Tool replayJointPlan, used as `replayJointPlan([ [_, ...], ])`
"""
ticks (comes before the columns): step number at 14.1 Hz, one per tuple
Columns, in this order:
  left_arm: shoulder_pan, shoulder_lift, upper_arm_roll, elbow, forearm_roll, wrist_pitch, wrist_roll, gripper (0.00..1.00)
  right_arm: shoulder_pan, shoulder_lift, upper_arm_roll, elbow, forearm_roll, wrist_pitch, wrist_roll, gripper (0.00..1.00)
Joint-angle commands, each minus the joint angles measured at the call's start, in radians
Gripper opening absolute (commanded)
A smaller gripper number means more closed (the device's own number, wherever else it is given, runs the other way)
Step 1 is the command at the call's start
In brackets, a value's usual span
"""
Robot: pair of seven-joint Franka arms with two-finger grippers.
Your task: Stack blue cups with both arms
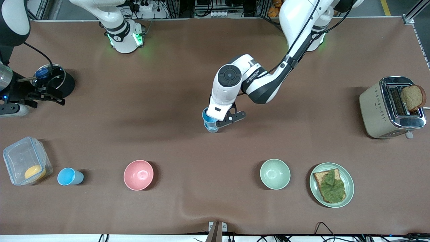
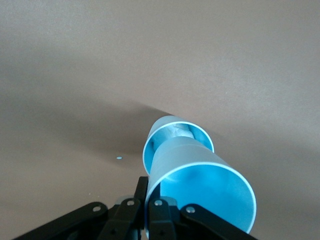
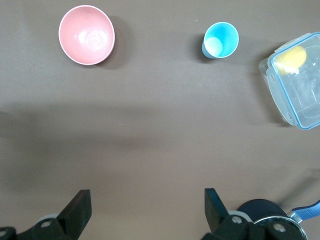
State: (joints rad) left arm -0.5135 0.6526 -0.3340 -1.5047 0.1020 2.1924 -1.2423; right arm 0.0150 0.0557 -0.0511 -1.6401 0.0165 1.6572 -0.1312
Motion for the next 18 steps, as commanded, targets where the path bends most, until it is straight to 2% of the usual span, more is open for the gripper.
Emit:
replayJointPlan([
  [1,-0.005,0.016,0.004,0.023,0.034,0.018,-0.052,0.98,0.010,-0.027,-0.009,-0.018,0.003,-0.005,-0.010,1.00],
  [4,0.004,-0.008,0.004,0.023,0.070,0.017,-0.059,1.00,0.010,-0.027,-0.009,-0.015,0.003,-0.007,-0.011,1.00],
  [6,0.048,-0.062,0.004,0.021,0.076,0.001,-0.040,1.00,0.003,-0.025,-0.009,-0.017,0.003,-0.005,-0.011,1.00],
  [11,0.232,-0.221,-0.008,0.014,0.056,-0.230,0.159,1.00,0.011,-0.025,-0.007,-0.015,0.003,-0.008,-0.013,1.00],
  [13,0.321,-0.266,-0.011,0.012,0.051,-0.334,0.307,1.00,0.013,-0.027,-0.006,-0.015,0.005,-0.008,-0.013,1.00],
  [16,0.452,-0.321,-0.010,0.011,-0.025,-0.393,0.504,1.00,0.016,-0.027,-0.004,-0.015,0.003,-0.008,-0.015,1.00],
  [18,0.497,-0.350,-0.010,0.008,-0.045,-0.456,0.573,1.00,0.014,-0.027,-0.004,-0.015,0.003,-0.010,-0.015,1.00],
])
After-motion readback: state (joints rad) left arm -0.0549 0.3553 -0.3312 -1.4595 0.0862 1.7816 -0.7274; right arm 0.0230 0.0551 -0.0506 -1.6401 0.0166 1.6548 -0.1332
